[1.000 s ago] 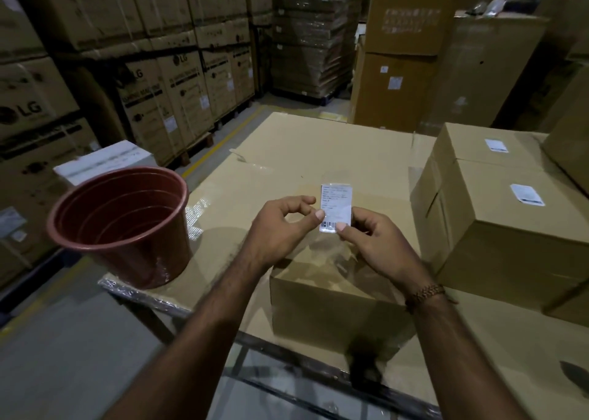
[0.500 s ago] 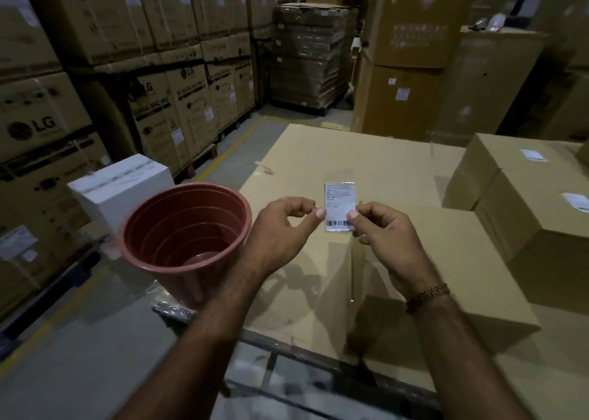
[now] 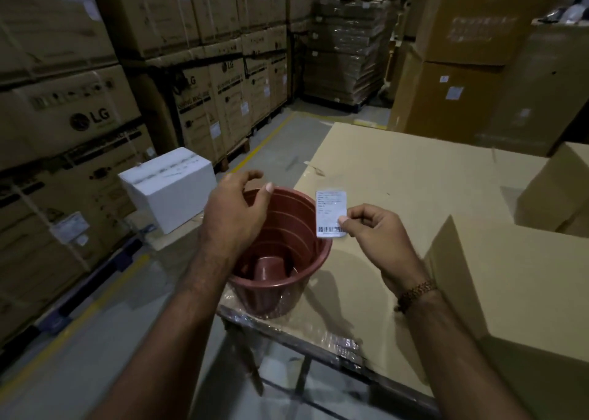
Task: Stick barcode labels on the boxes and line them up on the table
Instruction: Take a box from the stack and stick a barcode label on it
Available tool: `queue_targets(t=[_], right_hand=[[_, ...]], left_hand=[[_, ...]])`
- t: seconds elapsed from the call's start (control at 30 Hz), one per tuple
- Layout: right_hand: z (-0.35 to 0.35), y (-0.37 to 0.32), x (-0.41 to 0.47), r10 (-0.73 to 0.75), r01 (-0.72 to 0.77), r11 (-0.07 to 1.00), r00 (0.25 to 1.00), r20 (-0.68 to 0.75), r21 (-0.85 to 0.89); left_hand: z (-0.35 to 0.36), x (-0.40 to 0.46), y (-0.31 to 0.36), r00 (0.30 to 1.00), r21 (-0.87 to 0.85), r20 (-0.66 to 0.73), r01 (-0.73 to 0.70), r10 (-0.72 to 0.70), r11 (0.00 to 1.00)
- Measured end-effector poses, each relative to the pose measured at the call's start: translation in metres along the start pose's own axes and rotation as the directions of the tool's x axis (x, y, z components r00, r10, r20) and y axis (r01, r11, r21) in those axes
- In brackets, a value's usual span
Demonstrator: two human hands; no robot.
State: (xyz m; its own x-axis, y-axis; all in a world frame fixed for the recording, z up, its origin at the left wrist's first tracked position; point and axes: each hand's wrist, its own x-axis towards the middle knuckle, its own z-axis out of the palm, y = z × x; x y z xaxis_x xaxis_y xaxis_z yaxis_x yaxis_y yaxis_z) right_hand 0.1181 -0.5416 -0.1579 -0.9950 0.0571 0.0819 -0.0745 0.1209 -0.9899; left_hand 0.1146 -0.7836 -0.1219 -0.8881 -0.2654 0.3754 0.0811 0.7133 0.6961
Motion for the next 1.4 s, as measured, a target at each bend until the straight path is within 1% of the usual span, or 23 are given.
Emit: queue_targets(t=[0.13, 0.23, 0.33, 0.43, 0.47, 0.53, 0.67, 0.77, 0.83, 0.93, 1.0, 1.07, 1.17, 1.27, 1.4], right_hand=[[0.027, -0.002, 0.021, -0.009, 0.015, 0.999, 0.990, 0.142, -0.038], [0.047, 0.003, 0.033, 0.004, 0.010, 0.998, 0.978, 0.208, -0.067], [0.067, 0.009, 0.040, 0.017, 0.016, 0.990, 0.972, 0.236, -0.138], [0.086, 0.013, 0.045, 0.052, 0.000, 0.978, 0.968, 0.245, -0.209], [0.093, 0.015, 0.047, 0.056, 0.010, 0.966, 0.968, 0.246, -0.258], [0.105, 0.022, 0.051, 0.065, 0.027, 0.932, 0.969, 0.239, -0.362], [0.128, 0.032, 0.053, 0.162, -0.045, 0.887, 0.962, 0.220, -0.460], [0.141, 0.032, 0.055, 0.225, -0.075, 0.805, 0.957, 0.186, -0.589], [0.147, 0.032, 0.057, 0.238, -0.095, 0.756, 0.962, 0.137, -0.647], [0.151, 0.032, 0.062, 0.258, -0.122, 0.660, 0.964, 0.070, -0.741], [0.151, 0.032, 0.065, 0.288, -0.130, 0.583, 0.956, 0.055, -0.802], [0.151, 0.033, 0.070, 0.320, -0.148, 0.535, 0.947, 0.037, -0.832], [0.150, 0.034, 0.075, 0.347, -0.169, 0.487, 0.938, 0.012, -0.857], [0.153, 0.035, 0.077, 0.360, -0.155, 0.446, 0.933, 0.018, -0.882], [0.160, 0.036, 0.081, 0.382, -0.144, 0.419, 0.923, 0.030, -0.896]], left_hand=[[-0.006, 0.017, -0.023, 0.998, 0.073, -0.034, 0.054, -0.051, 0.996], [-0.010, 0.025, -0.042, 0.995, 0.100, -0.035, 0.094, -0.091, 0.991], [-0.011, 0.032, -0.061, 0.993, 0.126, -0.023, 0.115, -0.113, 0.985], [-0.011, 0.041, -0.078, 0.992, 0.153, 0.040, 0.114, -0.121, 0.982], [-0.011, 0.045, -0.083, 0.992, 0.164, 0.062, 0.102, -0.113, 0.981], [-0.011, 0.055, -0.092, 0.990, 0.186, 0.107, 0.070, -0.091, 0.980], [-0.010, 0.070, -0.112, 0.979, 0.209, 0.199, -0.009, -0.034, 0.978], [-0.008, 0.078, -0.127, 0.960, 0.194, 0.280, -0.081, 0.023, 0.978], [-0.005, 0.081, -0.135, 0.938, 0.171, 0.340, -0.127, 0.063, 0.977], [-0.001, 0.086, -0.144, 0.902, 0.093, 0.405, -0.202, 0.149, 0.975], [0.001, 0.088, -0.145, 0.888, 0.027, 0.413, -0.232, 0.200, 0.972], [0.002, 0.089, -0.145, 0.884, -0.008, 0.400, -0.261, 0.242, 0.965], [0.006, 0.090, -0.147, 0.886, -0.010, 0.382, -0.282, 0.264, 0.959], [0.008, 0.088, -0.149, 0.894, -0.050, 0.370, -0.254, 0.254, 0.966], [0.009, 0.088, -0.154, 0.903, -0.077, 0.342, -0.248, 0.259, 0.966]])
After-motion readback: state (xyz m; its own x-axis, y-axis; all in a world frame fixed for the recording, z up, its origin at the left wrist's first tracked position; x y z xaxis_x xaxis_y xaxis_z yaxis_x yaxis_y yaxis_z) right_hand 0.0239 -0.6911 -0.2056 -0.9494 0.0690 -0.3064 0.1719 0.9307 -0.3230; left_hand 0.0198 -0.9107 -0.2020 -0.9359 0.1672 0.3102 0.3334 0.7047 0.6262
